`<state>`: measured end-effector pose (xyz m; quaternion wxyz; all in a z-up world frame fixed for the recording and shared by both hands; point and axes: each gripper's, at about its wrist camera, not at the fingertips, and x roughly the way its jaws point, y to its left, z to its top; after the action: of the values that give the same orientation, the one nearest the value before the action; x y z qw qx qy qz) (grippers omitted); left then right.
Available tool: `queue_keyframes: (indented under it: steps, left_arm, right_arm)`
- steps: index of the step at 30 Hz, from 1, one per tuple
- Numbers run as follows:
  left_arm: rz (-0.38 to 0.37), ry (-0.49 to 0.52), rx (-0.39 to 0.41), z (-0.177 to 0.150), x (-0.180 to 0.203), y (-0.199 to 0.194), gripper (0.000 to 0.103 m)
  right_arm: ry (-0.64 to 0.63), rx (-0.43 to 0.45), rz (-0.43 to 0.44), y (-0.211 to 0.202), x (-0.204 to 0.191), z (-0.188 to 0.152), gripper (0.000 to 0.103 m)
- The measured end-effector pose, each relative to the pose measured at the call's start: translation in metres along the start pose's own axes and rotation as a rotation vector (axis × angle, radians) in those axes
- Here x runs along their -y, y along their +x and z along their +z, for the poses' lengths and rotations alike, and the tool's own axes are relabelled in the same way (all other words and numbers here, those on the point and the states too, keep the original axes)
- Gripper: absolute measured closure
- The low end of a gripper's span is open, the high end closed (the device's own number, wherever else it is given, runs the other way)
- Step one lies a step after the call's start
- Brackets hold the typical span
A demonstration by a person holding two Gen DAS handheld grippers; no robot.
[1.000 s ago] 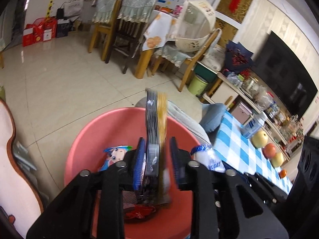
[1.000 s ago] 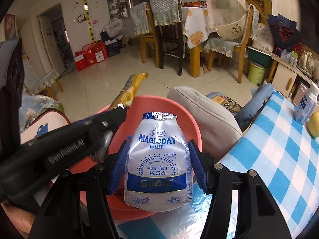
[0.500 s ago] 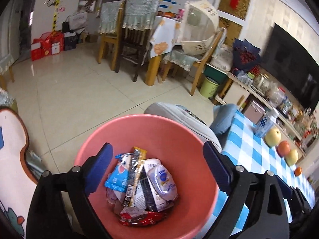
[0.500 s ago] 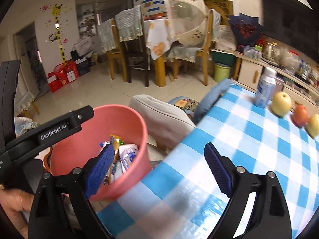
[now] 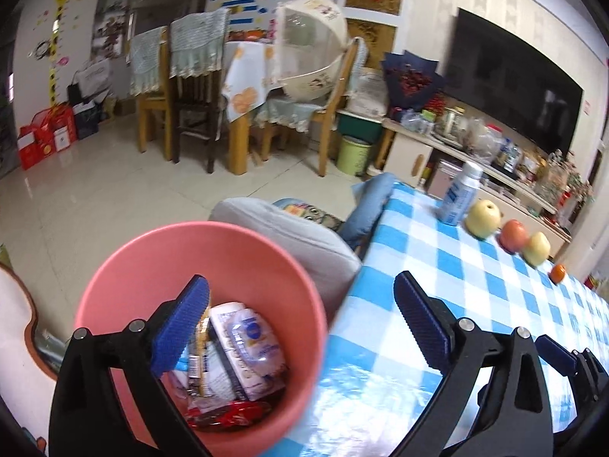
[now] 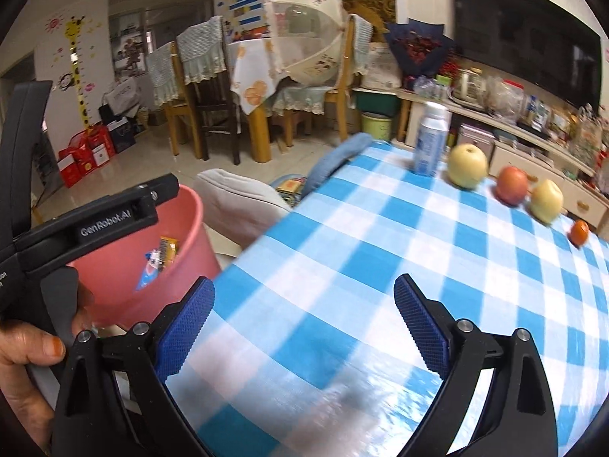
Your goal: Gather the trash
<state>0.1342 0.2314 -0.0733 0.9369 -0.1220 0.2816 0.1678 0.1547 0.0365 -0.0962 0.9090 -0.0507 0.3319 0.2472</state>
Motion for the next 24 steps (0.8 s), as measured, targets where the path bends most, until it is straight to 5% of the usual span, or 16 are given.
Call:
queue_keyframes:
  steps: [12, 24]
  left_arm:
    - [-0.099, 0.127, 0.06, -0.014, 0.079, -0.017, 0.004]
    - [-0.218, 0.201, 0.031, -0.033, 0.139, -0.027, 0.004]
  right_arm:
    - [0.077, 0.015, -0.1, -0.042, 0.057, -0.025, 0.008]
    - [0.173, 0.041, -0.188, -0.083, 0.115, -0.054, 0.007]
